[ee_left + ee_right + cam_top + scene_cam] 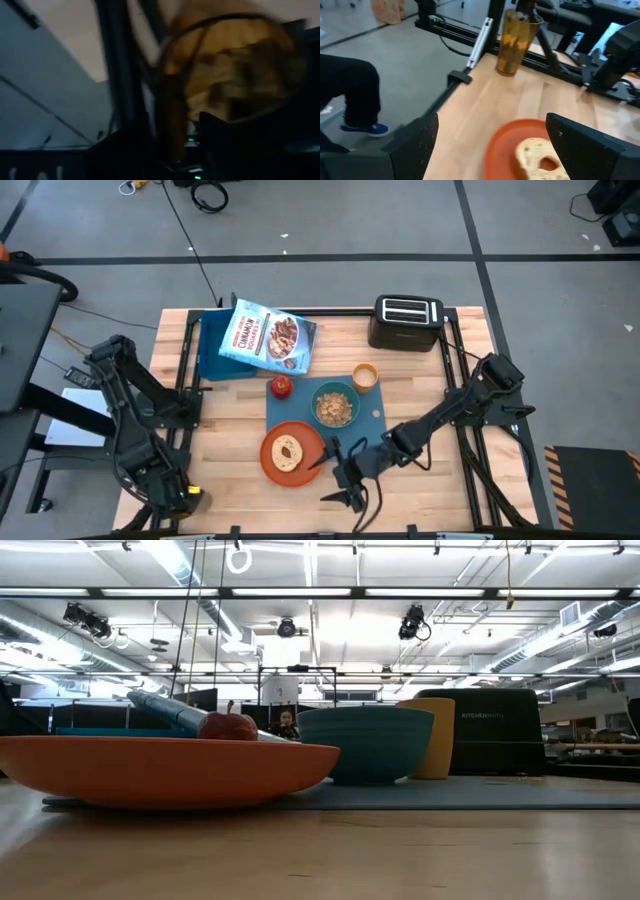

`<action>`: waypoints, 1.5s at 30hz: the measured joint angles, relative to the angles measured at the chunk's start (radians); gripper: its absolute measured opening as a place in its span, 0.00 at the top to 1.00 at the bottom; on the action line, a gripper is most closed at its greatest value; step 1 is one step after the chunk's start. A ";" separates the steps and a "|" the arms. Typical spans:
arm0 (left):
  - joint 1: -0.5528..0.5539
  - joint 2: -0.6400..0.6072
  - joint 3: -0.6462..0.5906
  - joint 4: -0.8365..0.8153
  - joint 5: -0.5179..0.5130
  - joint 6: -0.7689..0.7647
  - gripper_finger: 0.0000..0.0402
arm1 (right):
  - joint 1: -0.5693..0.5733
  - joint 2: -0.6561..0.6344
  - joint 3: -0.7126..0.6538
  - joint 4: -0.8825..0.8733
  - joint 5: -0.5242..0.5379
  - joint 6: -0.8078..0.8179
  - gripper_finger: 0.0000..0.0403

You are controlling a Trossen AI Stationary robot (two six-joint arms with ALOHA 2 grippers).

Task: Arrange a breakfast setting
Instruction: Put the black spoon on the blue table mat to the bottom right of the green bowl

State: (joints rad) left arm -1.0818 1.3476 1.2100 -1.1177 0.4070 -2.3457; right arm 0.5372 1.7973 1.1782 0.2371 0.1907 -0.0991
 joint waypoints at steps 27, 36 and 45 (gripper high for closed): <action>0.060 -0.054 -0.006 -0.011 0.115 0.031 0.97 | 0.138 0.000 0.000 -0.012 0.156 0.079 0.07; 0.110 -0.187 -0.005 0.014 0.117 0.083 0.97 | 0.142 0.000 0.000 -0.015 0.156 0.080 0.07; 0.121 -0.339 -0.004 0.034 0.150 0.082 0.97 | 0.122 0.000 0.000 0.039 0.156 0.070 0.07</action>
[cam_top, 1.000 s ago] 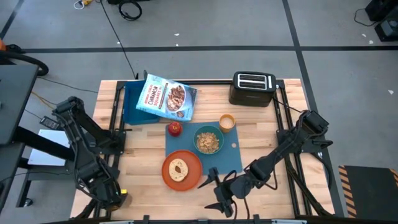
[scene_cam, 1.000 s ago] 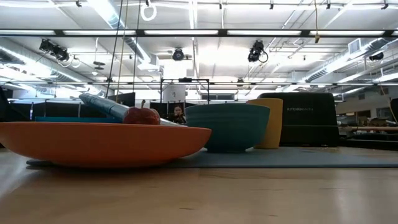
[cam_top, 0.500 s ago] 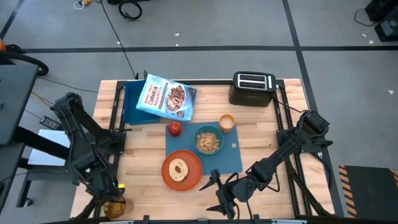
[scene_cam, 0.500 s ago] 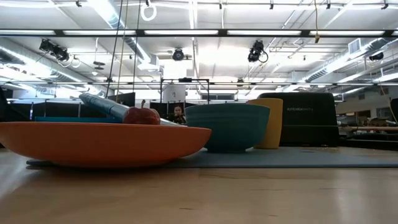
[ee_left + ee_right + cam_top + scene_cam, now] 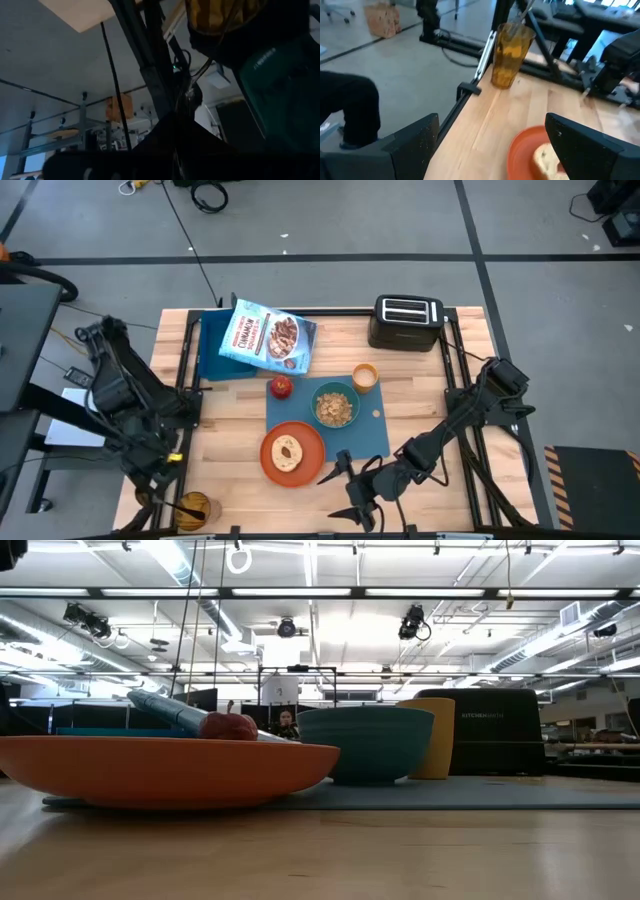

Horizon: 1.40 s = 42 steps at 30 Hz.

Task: Arrange a breakfast setting
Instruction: Put the black spoon on the blue table mat to the bottom right of the green bowl

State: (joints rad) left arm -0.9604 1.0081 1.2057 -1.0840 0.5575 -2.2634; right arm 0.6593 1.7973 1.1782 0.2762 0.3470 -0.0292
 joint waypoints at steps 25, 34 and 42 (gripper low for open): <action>0.078 -0.078 0.056 -0.347 -0.707 0.405 0.97 | -0.196 0.133 0.256 -0.071 0.163 -0.142 0.09; 0.256 0.200 0.055 -0.245 -0.861 0.644 0.97 | -0.251 0.147 0.263 -0.110 0.178 -0.188 0.26; 0.418 0.380 0.055 0.058 -0.878 0.958 0.97 | -0.272 0.214 0.253 -0.165 0.252 -0.270 0.41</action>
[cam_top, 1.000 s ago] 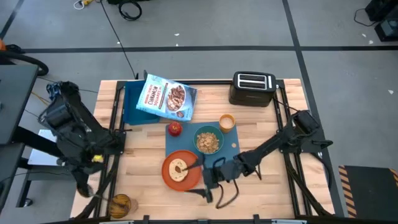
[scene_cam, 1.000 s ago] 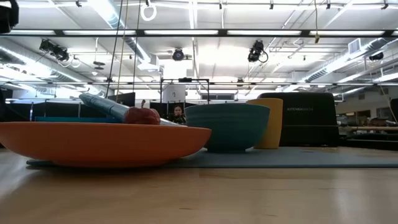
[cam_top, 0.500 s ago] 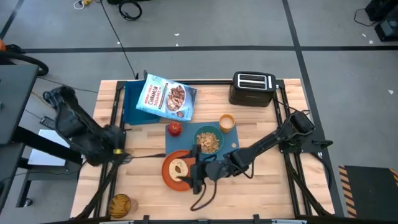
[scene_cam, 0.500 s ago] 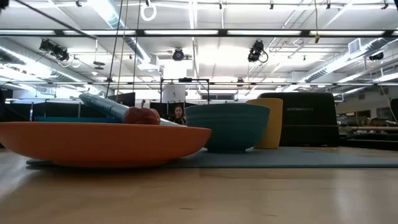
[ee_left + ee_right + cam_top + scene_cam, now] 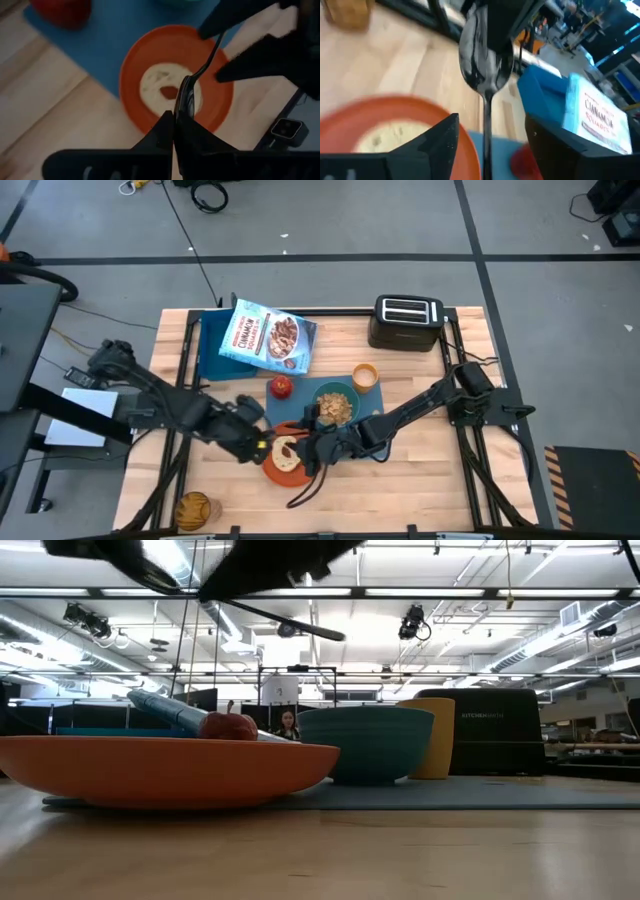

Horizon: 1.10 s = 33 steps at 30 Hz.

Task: Arrange a breakfast setting
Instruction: Put the black spoon on the blue table mat to the bottom right of the green bowl

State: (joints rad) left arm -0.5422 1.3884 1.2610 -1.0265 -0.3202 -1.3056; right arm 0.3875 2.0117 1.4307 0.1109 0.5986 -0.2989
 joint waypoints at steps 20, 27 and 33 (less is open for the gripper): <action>0.075 0.034 0.000 0.103 0.005 0.170 0.97 | 0.011 -0.002 0.000 -0.098 0.036 0.120 0.81; 0.074 0.034 0.000 0.105 -0.004 0.226 0.94 | 0.010 -0.003 0.000 -0.099 0.033 0.166 0.93; 0.075 0.032 0.000 0.101 -0.013 0.289 0.82 | 0.013 -0.005 0.000 -0.121 0.029 0.213 0.95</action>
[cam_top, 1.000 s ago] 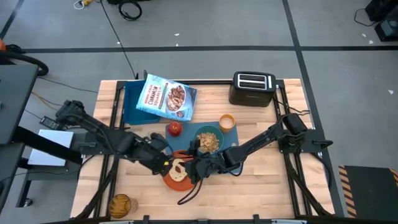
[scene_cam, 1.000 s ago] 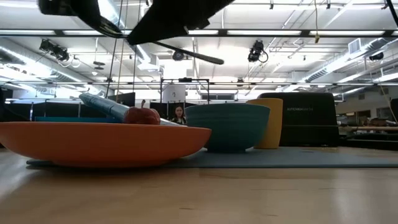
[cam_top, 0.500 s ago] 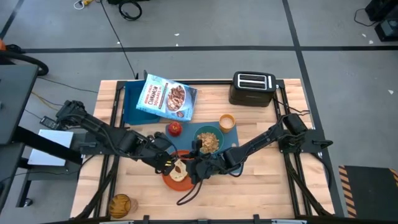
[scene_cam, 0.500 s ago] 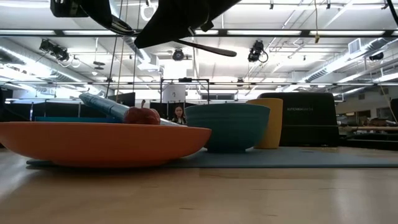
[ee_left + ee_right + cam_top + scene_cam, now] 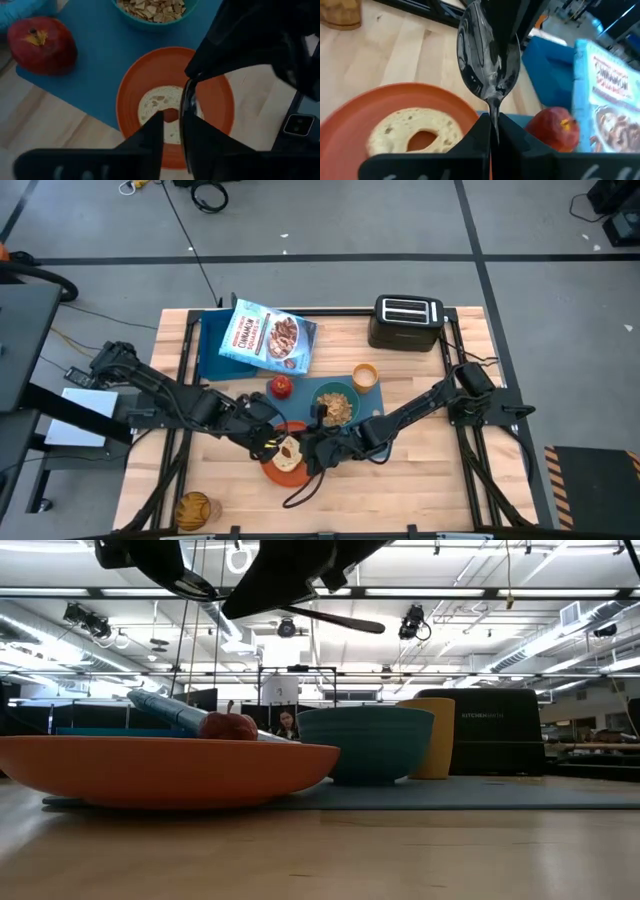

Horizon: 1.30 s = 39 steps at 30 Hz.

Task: Arrange a breakfast setting
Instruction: Put the black spoon on the blue table mat to the bottom right of the green bowl

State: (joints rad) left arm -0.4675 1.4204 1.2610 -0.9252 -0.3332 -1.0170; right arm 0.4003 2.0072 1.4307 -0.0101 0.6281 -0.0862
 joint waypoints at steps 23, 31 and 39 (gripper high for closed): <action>-0.251 -0.217 0.040 -0.199 -0.701 0.124 0.60 | 0.330 -0.197 -0.103 -1.052 -0.163 1.961 0.95; -0.286 -0.165 0.040 -0.202 -0.703 0.156 0.60 | 0.285 -0.195 -0.283 -1.010 -0.172 2.308 0.94; -0.289 -0.135 0.040 -0.204 -0.703 0.176 0.60 | 0.116 -0.195 -0.386 -0.778 -0.071 2.256 0.94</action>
State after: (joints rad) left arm -0.7566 1.2852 1.3010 -1.1290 -1.0364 -0.8414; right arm 0.5164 1.8126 1.0445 -0.7882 0.5568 2.1700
